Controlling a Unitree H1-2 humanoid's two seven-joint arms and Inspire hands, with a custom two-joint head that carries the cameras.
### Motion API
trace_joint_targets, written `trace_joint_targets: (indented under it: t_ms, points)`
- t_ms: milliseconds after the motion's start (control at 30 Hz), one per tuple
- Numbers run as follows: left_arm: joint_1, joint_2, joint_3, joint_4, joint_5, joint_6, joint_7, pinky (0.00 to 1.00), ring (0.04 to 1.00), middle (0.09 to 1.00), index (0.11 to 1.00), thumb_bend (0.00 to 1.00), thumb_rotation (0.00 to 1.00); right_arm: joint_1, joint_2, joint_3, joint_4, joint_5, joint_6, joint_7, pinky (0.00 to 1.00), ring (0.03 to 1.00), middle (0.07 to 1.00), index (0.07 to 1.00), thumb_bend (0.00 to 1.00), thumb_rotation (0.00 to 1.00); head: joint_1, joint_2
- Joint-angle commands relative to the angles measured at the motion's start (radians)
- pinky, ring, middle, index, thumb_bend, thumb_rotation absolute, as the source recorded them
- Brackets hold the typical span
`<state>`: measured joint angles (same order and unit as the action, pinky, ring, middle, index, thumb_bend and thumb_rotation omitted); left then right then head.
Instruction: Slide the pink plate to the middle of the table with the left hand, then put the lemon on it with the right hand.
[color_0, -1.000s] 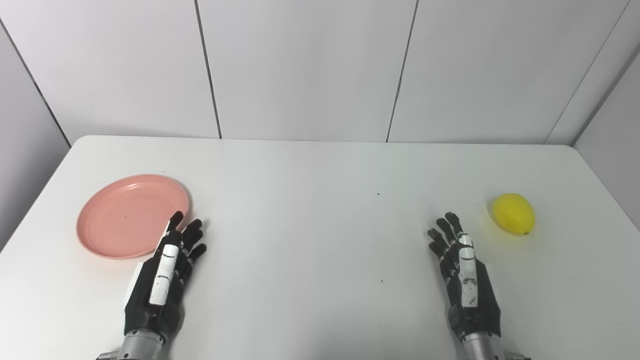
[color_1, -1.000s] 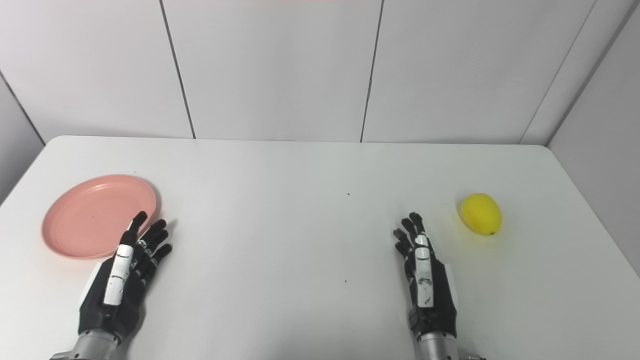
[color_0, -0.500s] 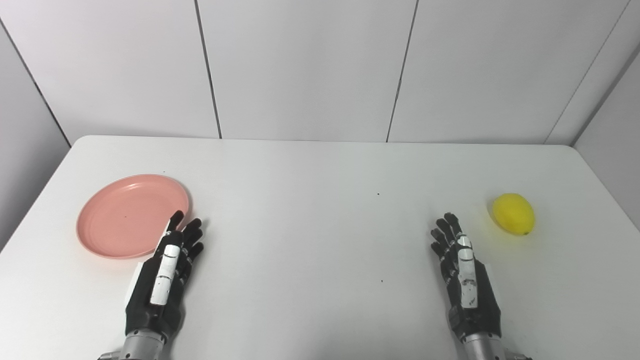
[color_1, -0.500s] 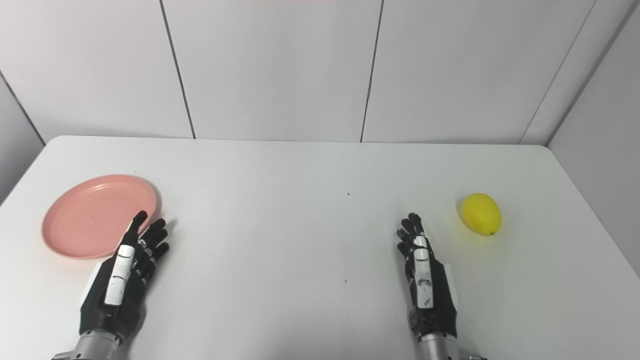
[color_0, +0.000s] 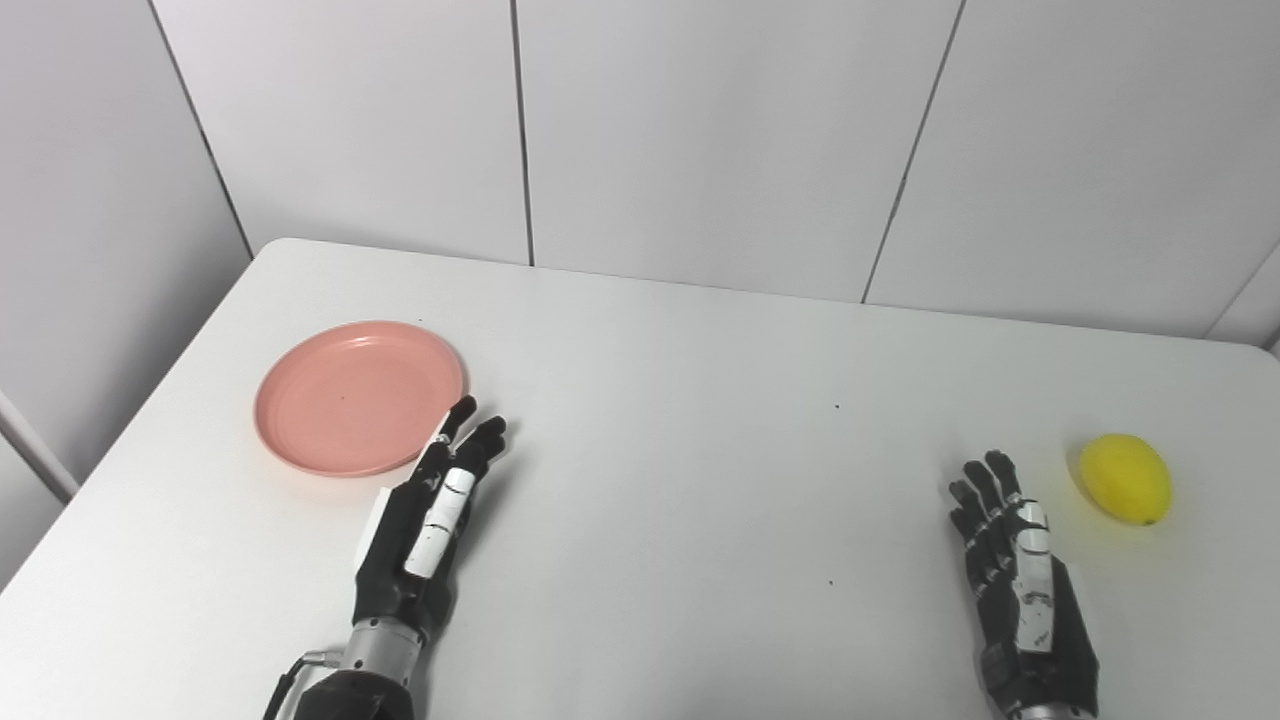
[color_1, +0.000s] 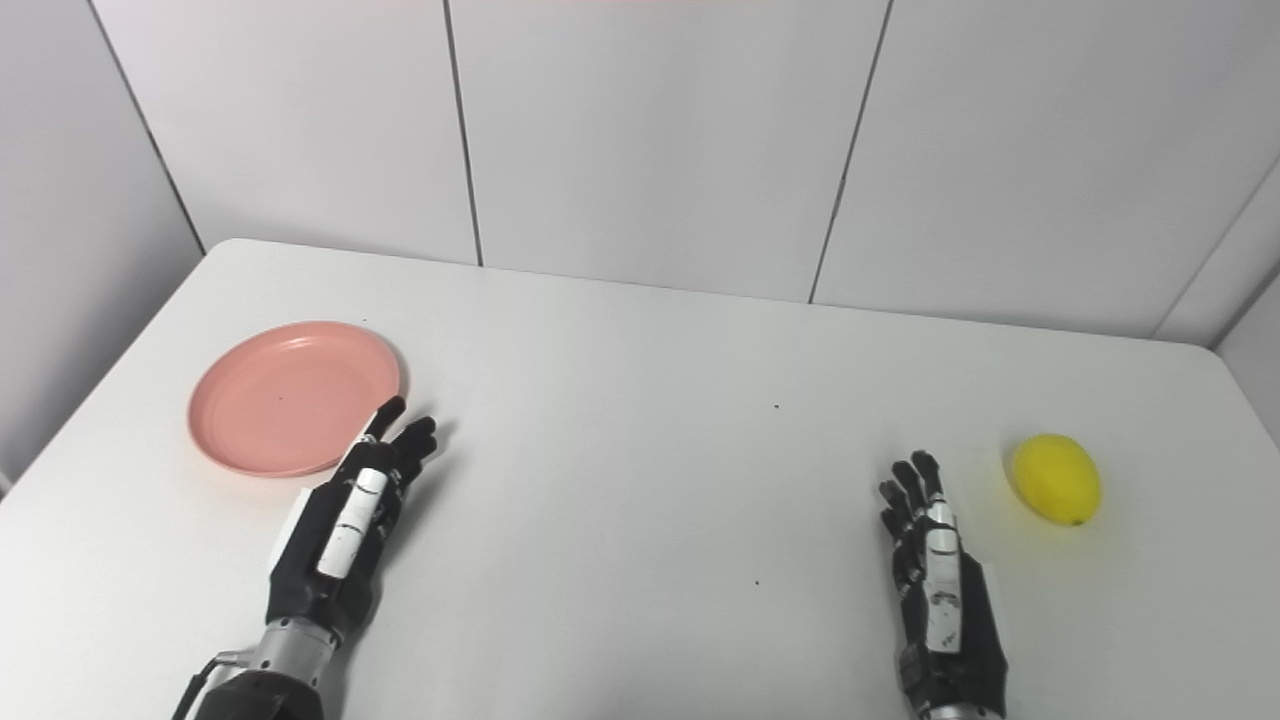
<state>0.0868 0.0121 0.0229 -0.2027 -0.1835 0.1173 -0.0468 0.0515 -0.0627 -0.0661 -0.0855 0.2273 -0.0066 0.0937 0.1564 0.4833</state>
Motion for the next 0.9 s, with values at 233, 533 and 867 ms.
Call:
trace_joint_targets:
  t_ms: [233,533,867]
  points:
    - [0.029,-0.055,-0.029,0.052,0.023,-0.027,0.016,0.97,0.907,0.872,0.911,0.8,0.73,0.034,-0.029,-0.031,0.081,0.039,-0.017,0.03,1.0,0.986,0.99,1.0,0.7,1.0,0.051,-0.031]
    - [0.022,-0.057,-0.04,0.092,0.018,-0.063,0.016,0.98,0.912,0.876,0.913,0.82,0.71,0.025,-0.037,-0.038,0.11,0.052,-0.026,0.053,1.0,1.0,1.0,1.0,0.67,1.0,0.084,-0.059]
    - [0.024,-0.037,-0.036,0.115,-0.001,-0.115,-0.01,0.97,0.914,0.883,0.918,0.84,0.75,0.024,-0.02,-0.031,0.113,0.042,-0.028,0.05,1.0,1.0,1.0,1.0,0.67,1.0,0.084,-0.061]
